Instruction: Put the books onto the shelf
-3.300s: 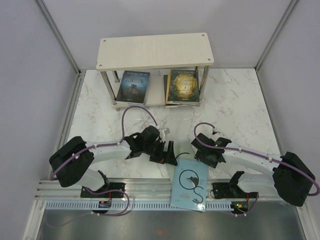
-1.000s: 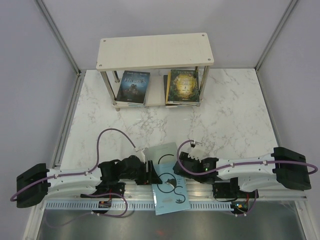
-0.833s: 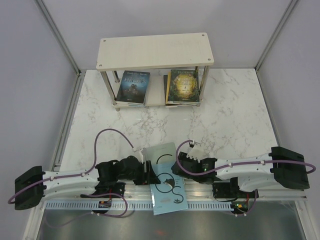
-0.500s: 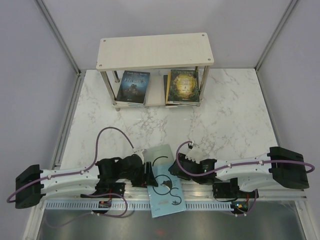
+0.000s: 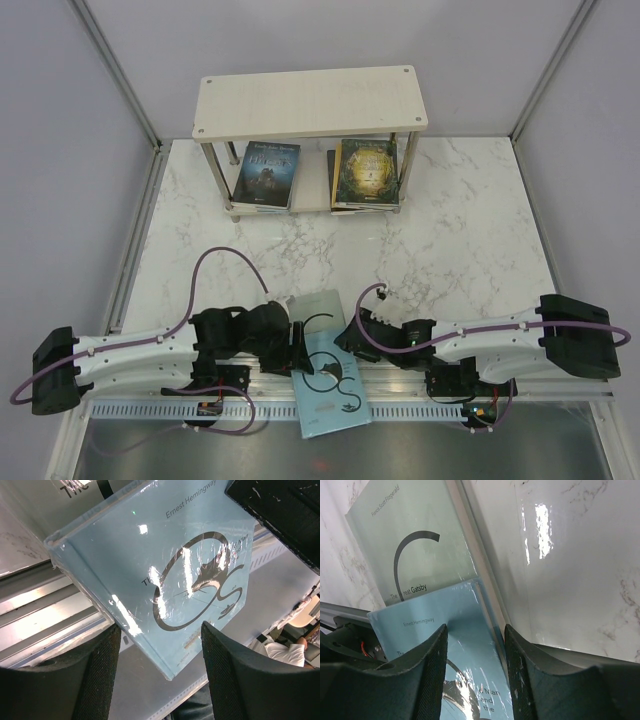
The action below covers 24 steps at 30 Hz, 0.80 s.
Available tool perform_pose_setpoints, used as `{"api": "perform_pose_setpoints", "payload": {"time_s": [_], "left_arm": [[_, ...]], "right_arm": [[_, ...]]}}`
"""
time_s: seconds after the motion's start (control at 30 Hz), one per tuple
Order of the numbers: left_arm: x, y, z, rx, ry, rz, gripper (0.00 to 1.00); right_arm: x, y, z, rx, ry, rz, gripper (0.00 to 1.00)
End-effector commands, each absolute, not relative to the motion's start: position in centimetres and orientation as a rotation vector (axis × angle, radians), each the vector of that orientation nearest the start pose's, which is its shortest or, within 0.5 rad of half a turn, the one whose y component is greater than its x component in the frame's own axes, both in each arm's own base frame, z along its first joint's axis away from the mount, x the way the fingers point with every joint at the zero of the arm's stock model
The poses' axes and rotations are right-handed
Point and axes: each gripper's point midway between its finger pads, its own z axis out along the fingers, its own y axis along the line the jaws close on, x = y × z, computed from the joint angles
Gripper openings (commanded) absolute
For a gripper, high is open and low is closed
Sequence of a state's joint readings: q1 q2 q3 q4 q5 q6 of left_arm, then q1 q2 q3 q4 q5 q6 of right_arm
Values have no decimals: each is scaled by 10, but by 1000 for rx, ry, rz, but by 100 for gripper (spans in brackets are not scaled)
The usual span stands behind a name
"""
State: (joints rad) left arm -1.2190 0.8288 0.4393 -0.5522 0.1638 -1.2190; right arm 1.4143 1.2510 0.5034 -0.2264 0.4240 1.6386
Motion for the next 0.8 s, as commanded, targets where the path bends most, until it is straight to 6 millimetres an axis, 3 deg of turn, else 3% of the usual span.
{"api": "perform_pose_setpoints", "payload": {"time_s": [0.0, 0.1, 0.23, 0.53, 0.77], "left_arm": [[32, -288, 146, 111, 2617, -1385, 67], [38, -295, 151, 37, 2522, -1504, 66], [43, -301, 174, -29, 2328, -1725, 65], [57, -306, 202, -80, 2118, -1841, 62], [68, -309, 207, -144, 1988, -1908, 61]], "right_arm": [[61, 310, 41, 489, 2640, 907, 0], [63, 307, 39, 515, 2637, 920, 0], [65, 306, 41, 582, 2610, 1006, 0], [72, 285, 34, 733, 2543, 1054, 0], [77, 275, 34, 854, 2478, 1131, 0]]}}
